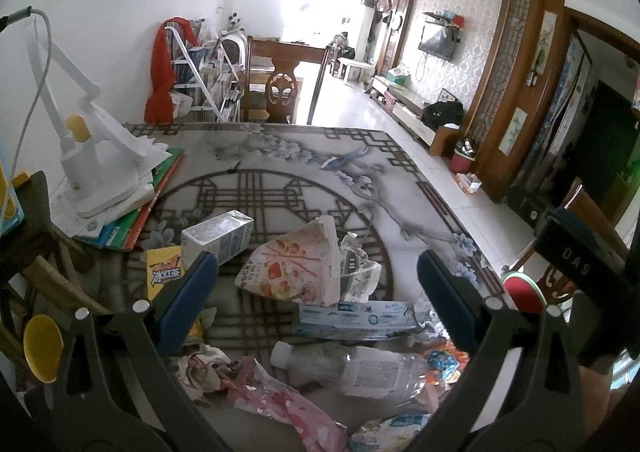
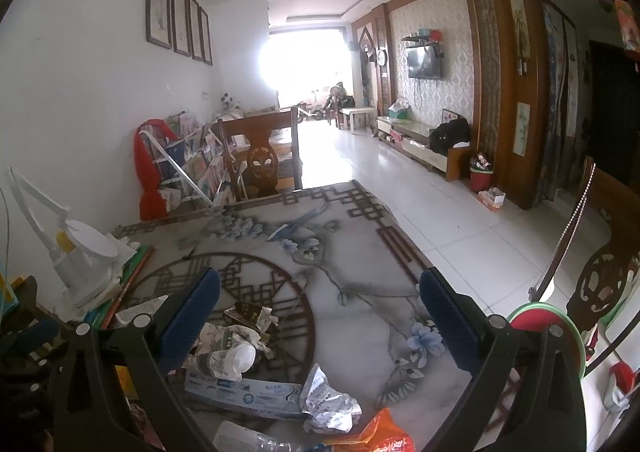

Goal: Collect trash

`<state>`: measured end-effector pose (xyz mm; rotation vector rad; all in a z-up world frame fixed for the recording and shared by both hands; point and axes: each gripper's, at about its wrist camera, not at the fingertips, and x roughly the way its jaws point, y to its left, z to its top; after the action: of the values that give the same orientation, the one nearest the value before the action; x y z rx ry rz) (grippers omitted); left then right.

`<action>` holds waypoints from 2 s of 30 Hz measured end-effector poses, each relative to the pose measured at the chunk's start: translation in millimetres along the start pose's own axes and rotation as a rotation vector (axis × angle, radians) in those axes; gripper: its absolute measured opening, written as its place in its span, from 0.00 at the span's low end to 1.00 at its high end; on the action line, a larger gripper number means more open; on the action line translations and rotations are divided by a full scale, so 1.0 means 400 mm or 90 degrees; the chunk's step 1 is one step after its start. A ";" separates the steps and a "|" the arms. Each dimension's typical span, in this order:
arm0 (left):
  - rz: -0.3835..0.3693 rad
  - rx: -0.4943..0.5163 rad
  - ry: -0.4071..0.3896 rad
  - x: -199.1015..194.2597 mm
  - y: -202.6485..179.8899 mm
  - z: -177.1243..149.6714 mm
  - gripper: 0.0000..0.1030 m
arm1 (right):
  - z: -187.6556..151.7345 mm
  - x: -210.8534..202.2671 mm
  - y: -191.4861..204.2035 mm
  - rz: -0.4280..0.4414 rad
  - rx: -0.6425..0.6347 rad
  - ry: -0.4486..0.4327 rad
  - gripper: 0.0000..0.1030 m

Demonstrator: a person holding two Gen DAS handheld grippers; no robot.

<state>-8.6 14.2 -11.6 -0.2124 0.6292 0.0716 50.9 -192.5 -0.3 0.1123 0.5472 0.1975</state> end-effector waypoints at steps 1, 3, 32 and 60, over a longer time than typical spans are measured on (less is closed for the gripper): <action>0.001 0.001 0.001 0.002 -0.006 0.003 0.95 | -0.001 -0.001 -0.003 0.000 0.001 0.000 0.93; 0.001 0.002 0.000 0.003 -0.005 0.001 0.95 | 0.000 -0.001 0.000 0.000 0.000 -0.001 0.93; -0.003 0.001 0.015 0.016 -0.035 -0.007 0.95 | -0.014 -0.001 -0.020 -0.001 0.007 0.029 0.93; -0.041 0.153 0.151 -0.016 0.149 -0.185 0.95 | -0.365 0.000 0.134 0.364 -0.376 0.439 0.92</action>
<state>-64.2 56.0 -76.8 -0.0086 0.8598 -0.0930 -34.4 -132.3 -115.9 -0.3978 1.1123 0.9684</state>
